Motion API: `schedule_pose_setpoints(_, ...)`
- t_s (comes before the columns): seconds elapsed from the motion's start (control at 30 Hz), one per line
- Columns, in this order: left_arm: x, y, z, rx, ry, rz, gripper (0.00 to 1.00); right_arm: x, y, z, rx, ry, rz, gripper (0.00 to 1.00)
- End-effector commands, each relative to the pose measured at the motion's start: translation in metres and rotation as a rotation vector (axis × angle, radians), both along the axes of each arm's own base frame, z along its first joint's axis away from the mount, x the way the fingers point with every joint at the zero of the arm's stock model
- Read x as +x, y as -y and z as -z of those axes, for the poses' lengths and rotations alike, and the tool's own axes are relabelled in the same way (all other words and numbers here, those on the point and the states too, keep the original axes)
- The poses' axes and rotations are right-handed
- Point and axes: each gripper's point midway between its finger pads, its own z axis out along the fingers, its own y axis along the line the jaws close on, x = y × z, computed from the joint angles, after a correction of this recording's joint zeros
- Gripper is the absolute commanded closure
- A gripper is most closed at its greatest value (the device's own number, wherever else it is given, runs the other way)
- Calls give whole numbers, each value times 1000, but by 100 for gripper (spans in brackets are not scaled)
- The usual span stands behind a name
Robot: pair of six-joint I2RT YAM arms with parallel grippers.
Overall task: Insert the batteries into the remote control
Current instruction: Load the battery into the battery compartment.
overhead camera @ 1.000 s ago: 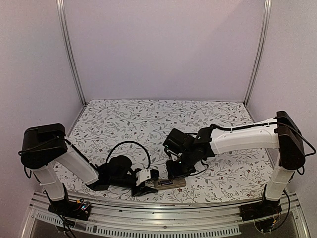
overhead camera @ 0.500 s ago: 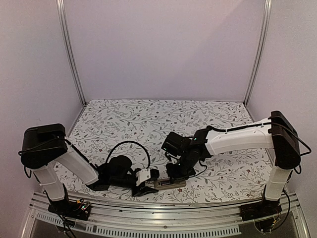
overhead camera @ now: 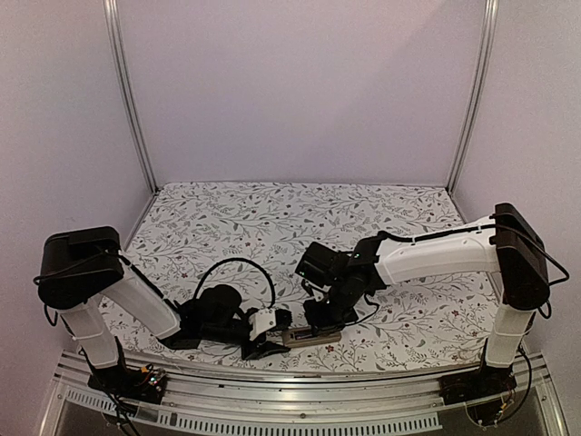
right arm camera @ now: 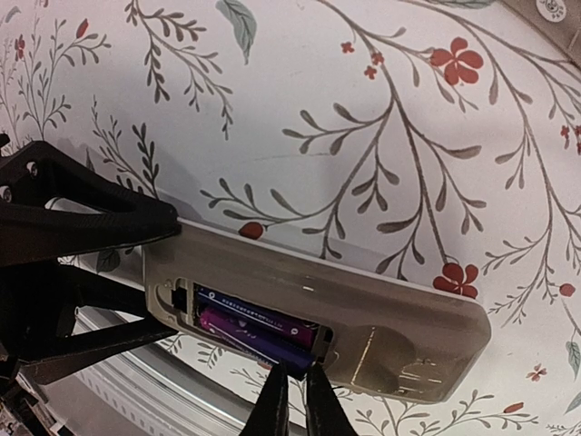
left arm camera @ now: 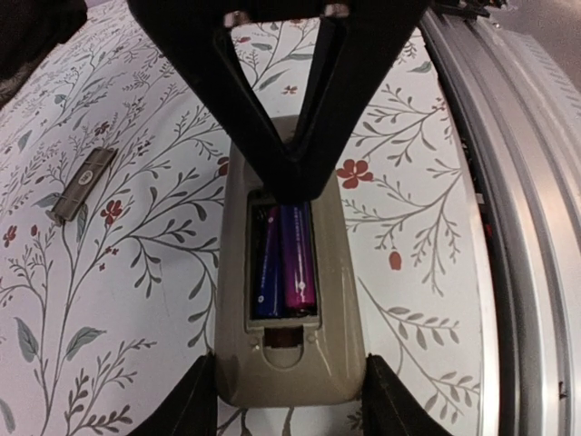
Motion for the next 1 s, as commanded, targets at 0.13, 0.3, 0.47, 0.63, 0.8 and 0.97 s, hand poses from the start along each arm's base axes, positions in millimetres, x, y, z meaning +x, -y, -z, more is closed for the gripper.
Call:
schedule_pose_setpoints(0.13, -4, 3, -2, -20, 1, 11, 63, 1, 1, 13, -27, -2, -2, 93)
schedule_pose_setpoints(0.3, -4, 3, -2, -23, 5, 16, 66, 3, 1, 17, -31, 3, 3, 96)
schedule_pose_setpoints(0.47, -5, 4, -2, -26, 5, 22, 69, -1, -1, 25, -31, -21, -10, 98)
schedule_pose_setpoints(0.63, -4, 3, -2, -27, 0, 15, 70, -5, 3, 33, -37, -41, -8, 99)
schedule_pose_setpoints(0.8, -5, 5, -3, -33, 1, 23, 72, 1, -7, 32, -33, -23, -21, 99)
schedule_pose_setpoints(0.97, -2, 8, -4, -39, -6, 16, 73, -5, -11, 49, -94, -27, -87, 100)
